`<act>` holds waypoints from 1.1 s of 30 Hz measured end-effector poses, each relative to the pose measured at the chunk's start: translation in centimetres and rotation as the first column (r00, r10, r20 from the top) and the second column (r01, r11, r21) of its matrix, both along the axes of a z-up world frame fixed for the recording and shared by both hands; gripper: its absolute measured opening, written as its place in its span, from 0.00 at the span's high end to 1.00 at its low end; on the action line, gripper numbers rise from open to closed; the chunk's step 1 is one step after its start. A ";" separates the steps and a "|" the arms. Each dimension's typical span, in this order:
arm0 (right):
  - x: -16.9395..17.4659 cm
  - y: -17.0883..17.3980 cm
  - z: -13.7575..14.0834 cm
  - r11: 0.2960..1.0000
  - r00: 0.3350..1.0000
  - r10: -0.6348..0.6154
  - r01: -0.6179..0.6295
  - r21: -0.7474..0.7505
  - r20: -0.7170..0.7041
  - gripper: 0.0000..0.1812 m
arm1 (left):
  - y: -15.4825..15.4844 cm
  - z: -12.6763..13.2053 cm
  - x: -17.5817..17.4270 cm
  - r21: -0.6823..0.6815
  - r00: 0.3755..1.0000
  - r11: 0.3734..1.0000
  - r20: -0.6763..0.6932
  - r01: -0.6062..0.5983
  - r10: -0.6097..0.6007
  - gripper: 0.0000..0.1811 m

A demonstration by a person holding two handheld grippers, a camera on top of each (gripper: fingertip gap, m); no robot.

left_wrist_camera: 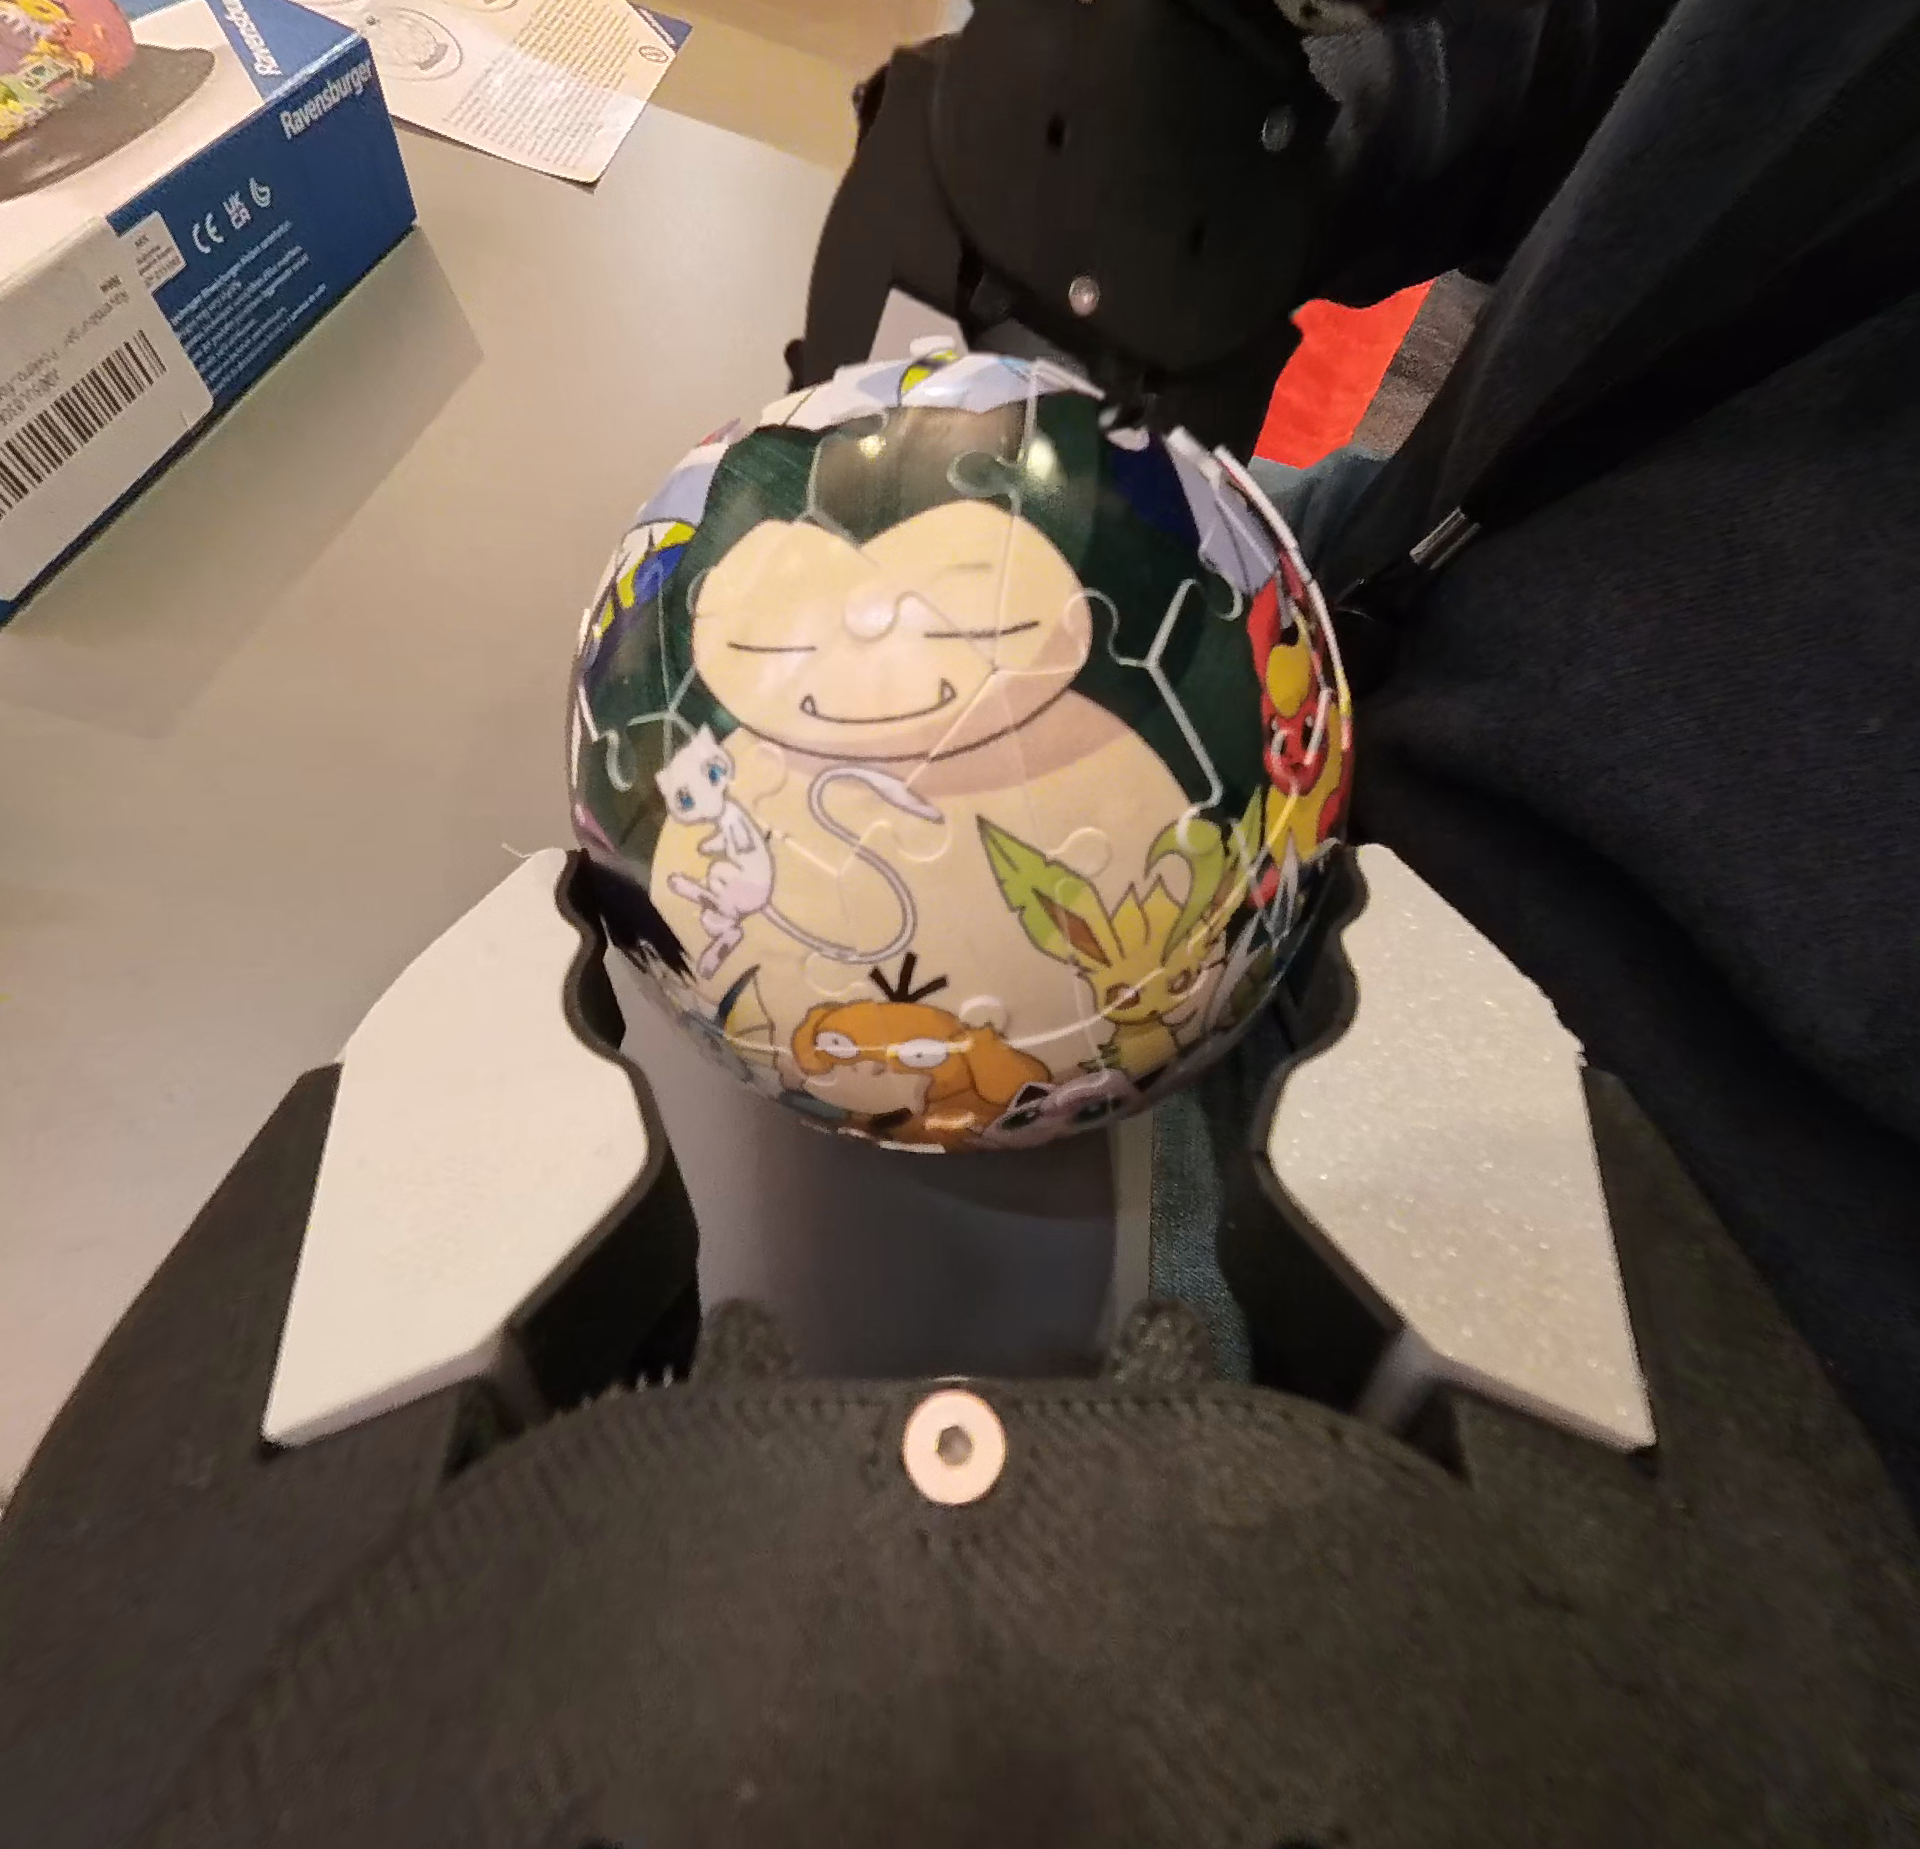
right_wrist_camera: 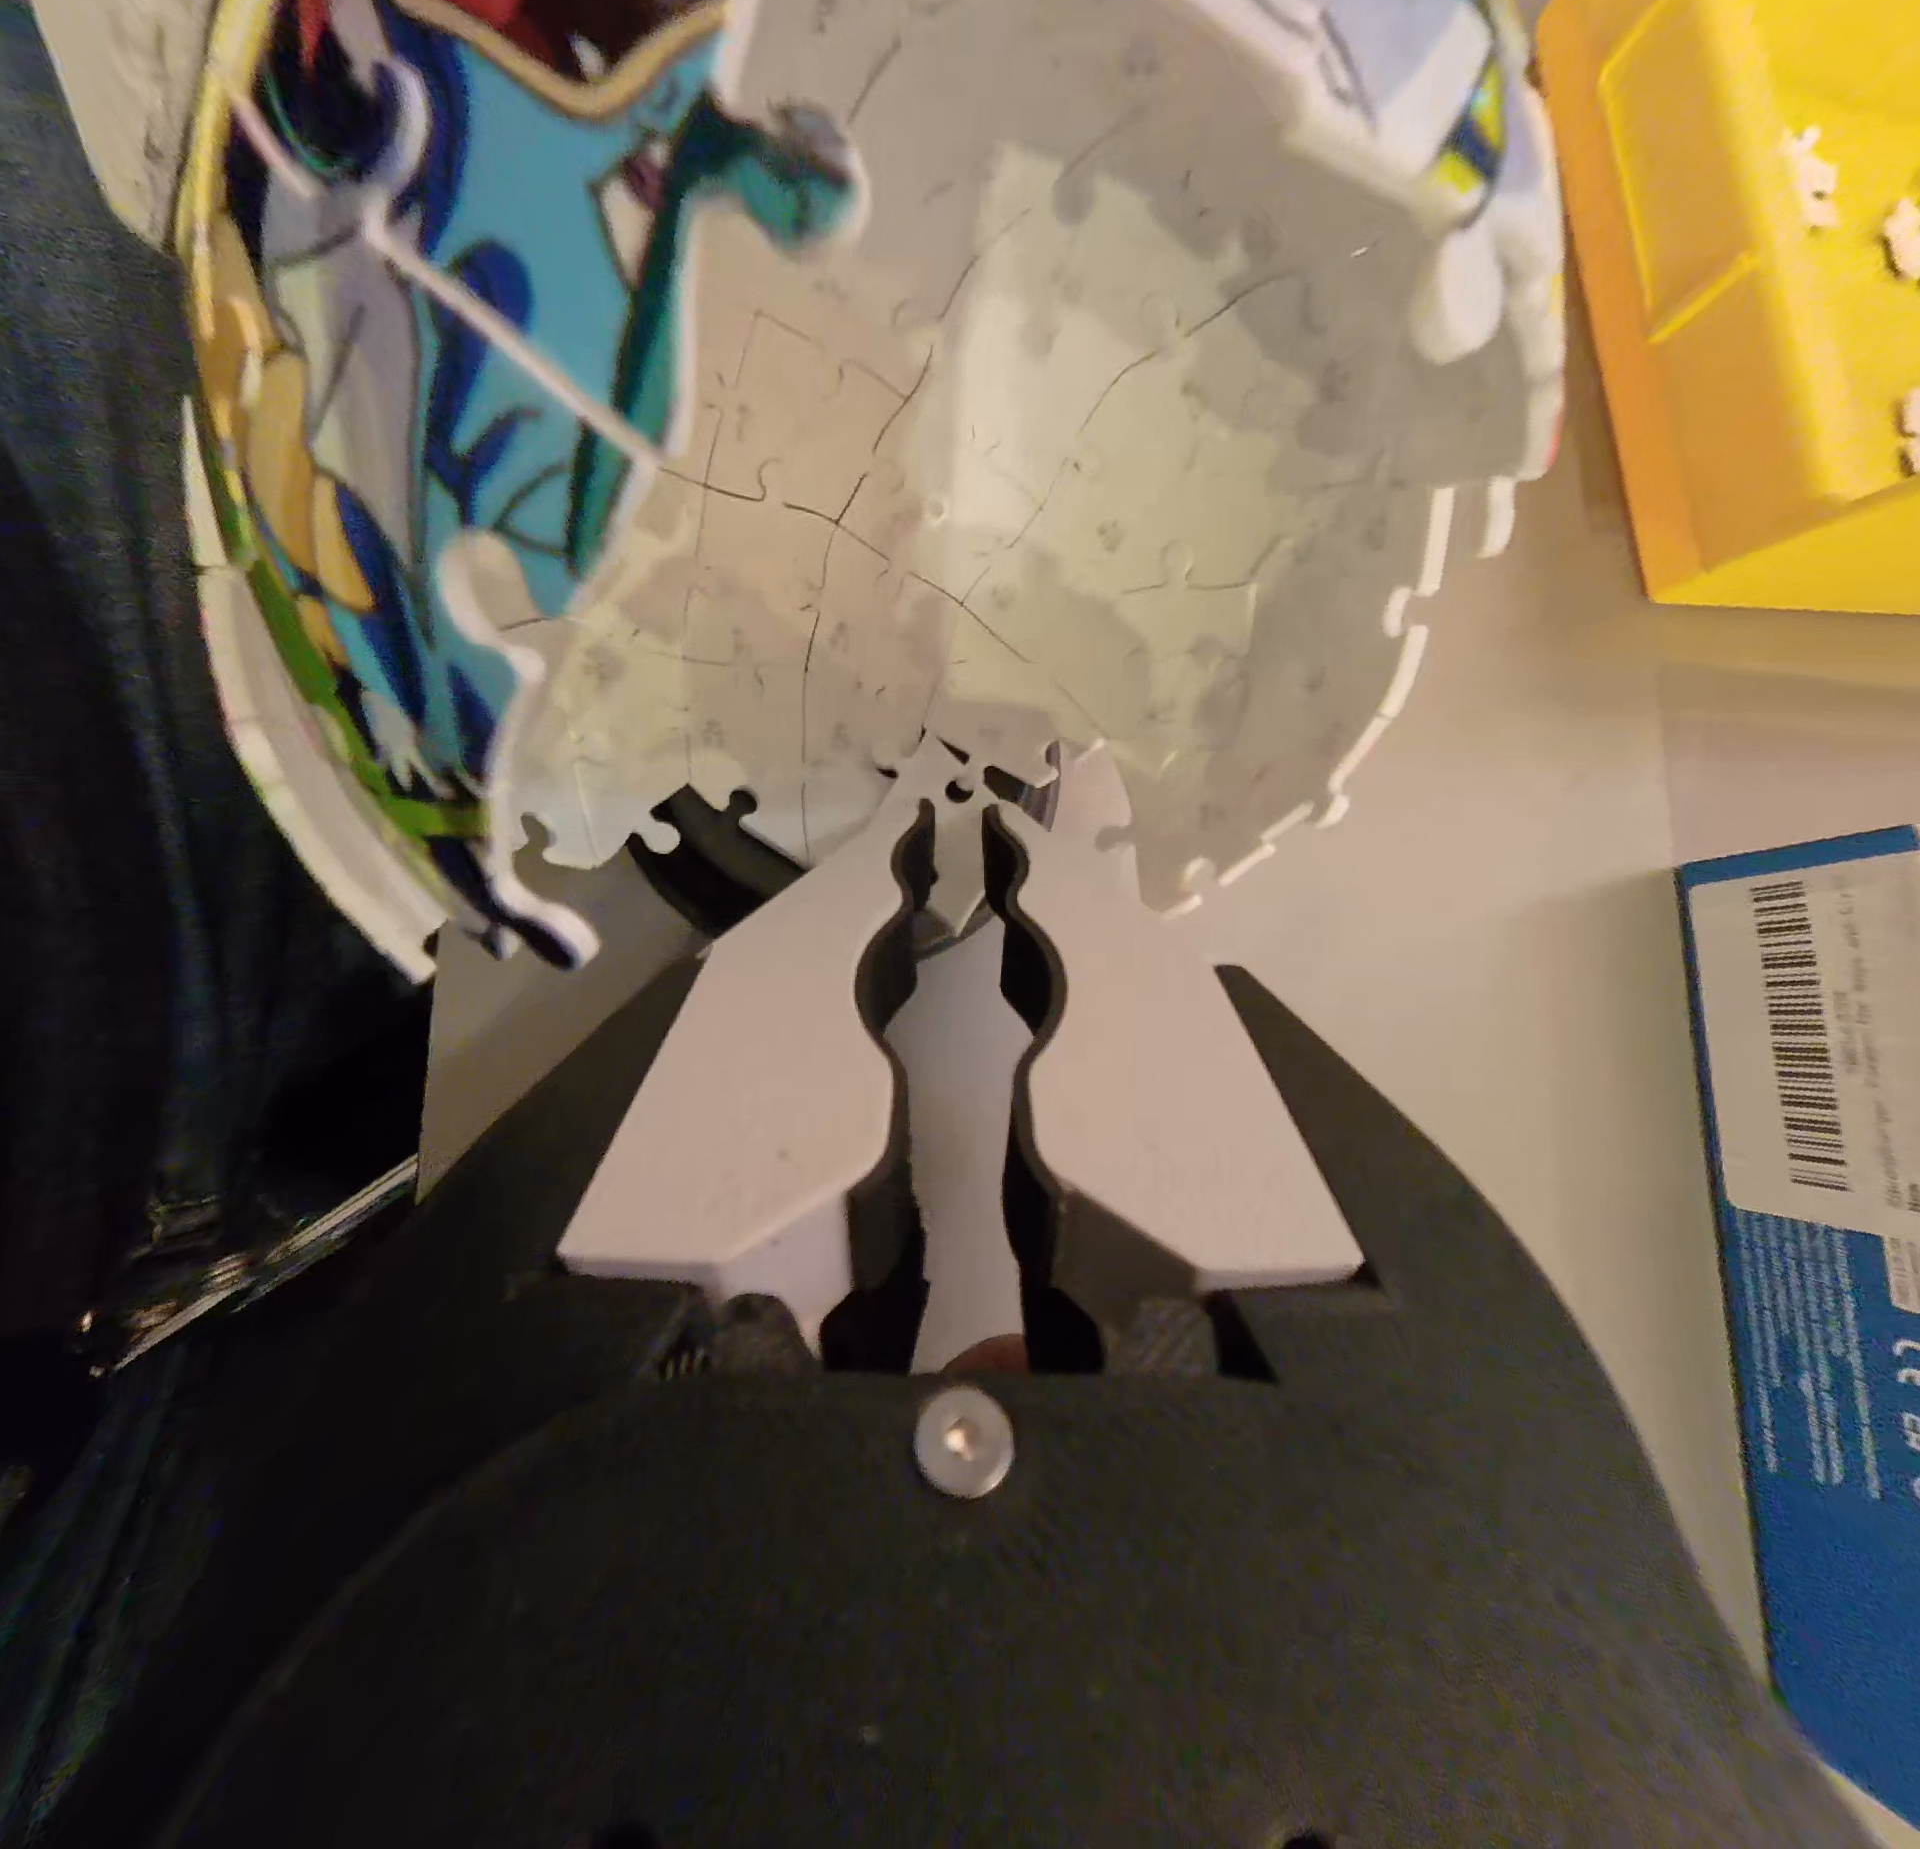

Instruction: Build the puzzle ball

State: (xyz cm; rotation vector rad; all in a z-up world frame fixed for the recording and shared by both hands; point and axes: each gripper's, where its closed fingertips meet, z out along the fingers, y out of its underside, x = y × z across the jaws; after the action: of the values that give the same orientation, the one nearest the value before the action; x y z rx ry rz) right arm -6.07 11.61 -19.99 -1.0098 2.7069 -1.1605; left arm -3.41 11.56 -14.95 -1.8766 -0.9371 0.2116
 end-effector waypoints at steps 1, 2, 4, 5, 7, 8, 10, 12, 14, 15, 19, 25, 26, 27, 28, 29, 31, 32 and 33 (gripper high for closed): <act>0.0 0.0 0.0 1.000 1.000 0.000 0.000 0.002 -0.003 0.96 | 0.0 0.0 0.0 -0.002 1.000 1.000 0.000 0.001 -0.001 0.30; 0.0 -0.1 0.0 1.000 1.000 -0.002 0.002 0.002 -0.004 0.97 | 0.0 0.0 0.0 -0.003 1.000 1.000 0.000 0.000 0.000 0.30; 0.0 -0.2 0.0 1.000 1.000 -0.001 0.001 0.003 -0.003 0.96 | 0.0 0.0 0.0 -0.004 1.000 1.000 0.001 -0.002 0.002 0.30; 0.0 -0.3 0.0 1.000 1.000 0.006 -0.006 0.000 -0.010 0.96 | 0.0 0.0 0.0 -0.005 1.000 1.000 0.001 -0.003 0.003 0.30; 0.0 -0.5 0.0 1.000 1.000 0.011 -0.011 -0.006 -0.021 0.96 | 0.0 0.0 0.0 -0.007 1.000 1.000 0.001 -0.002 0.002 0.30; -0.1 -0.6 0.0 1.000 1.000 0.009 -0.009 -0.012 -0.025 0.96 | 0.0 0.0 0.0 -0.007 1.000 1.000 0.001 -0.001 0.001 0.30; 0.0 -0.7 0.0 1.000 1.000 0.011 -0.012 -0.020 -0.024 0.96 | 0.0 0.0 0.0 -0.008 1.000 1.000 0.001 0.000 0.000 0.30; 0.0 -0.6 0.3 1.000 1.000 0.008 -0.008 -0.029 -0.012 0.95 | 0.0 0.0 0.0 -0.006 1.000 1.000 0.001 -0.001 0.001 0.30; 0.4 -0.2 0.8 0.999 0.999 0.027 -0.026 -0.032 0.017 0.95 | 0.0 0.0 0.0 -0.005 1.000 1.000 0.001 -0.002 0.002 0.30; 0.2 0.1 0.9 0.999 1.000 0.027 -0.027 -0.029 0.014 0.95 | 0.0 0.0 0.0 -0.005 1.000 1.000 0.001 -0.002 0.002 0.30; -0.3 0.6 0.2 1.000 1.000 0.020 -0.020 -0.001 0.006 0.96 | 0.0 0.0 0.0 -0.002 1.000 1.000 0.000 -0.001 0.001 0.30; -0.1 0.1 0.1 1.000 1.000 0.018 -0.018 -0.003 -0.016 0.98 | 0.0 0.0 0.0 -0.002 1.000 1.000 0.001 -0.001 0.001 0.30; -0.1 0.2 0.1 1.000 1.000 0.021 -0.021 -0.002 -0.019 0.98 | 0.0 0.0 0.0 -0.004 1.000 1.000 0.002 -0.002 0.002 0.30; -0.1 0.1 0.1 1.000 1.000 0.021 -0.021 0.000 -0.022 0.98 | 0.0 0.0 0.0 -0.005 1.000 1.000 0.002 -0.002 0.002 0.30; -0.1 0.1 0.1 1.000 0.999 0.021 -0.021 0.004 -0.028 0.98 | 0.0 0.0 0.0 -0.006 1.000 1.000 0.002 -0.002 0.002 0.30; -0.1 0.0 0.1 1.000 0.999 0.022 -0.022 -0.001 -0.036 0.98 | 0.0 0.0 0.0 -0.007 1.000 1.000 0.002 -0.002 0.002 0.30; 0.2 -0.3 0.3 1.000 0.999 0.027 -0.027 -0.011 -0.020 0.97 | 0.0 0.0 0.0 -0.006 1.000 1.000 0.002 -0.001 0.001 0.30; 0.3 -0.4 0.2 0.999 0.999 0.030 -0.030 -0.013 -0.024 0.97 | 0.0 0.0 0.0 -0.006 1.000 1.000 0.002 -0.001 0.001 0.30; 0.3 -0.5 -0.1 0.999 0.999 0.033 -0.033 -0.009 -0.039 0.98 | 0.1 0.0 0.0 -0.005 1.000 1.000 0.002 0.000 0.000 0.30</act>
State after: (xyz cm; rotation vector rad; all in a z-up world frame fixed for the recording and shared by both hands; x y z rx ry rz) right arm -5.82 11.08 -20.07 -1.0854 2.7060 -1.1611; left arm -3.41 11.62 -14.99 -1.8823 -0.9382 0.2122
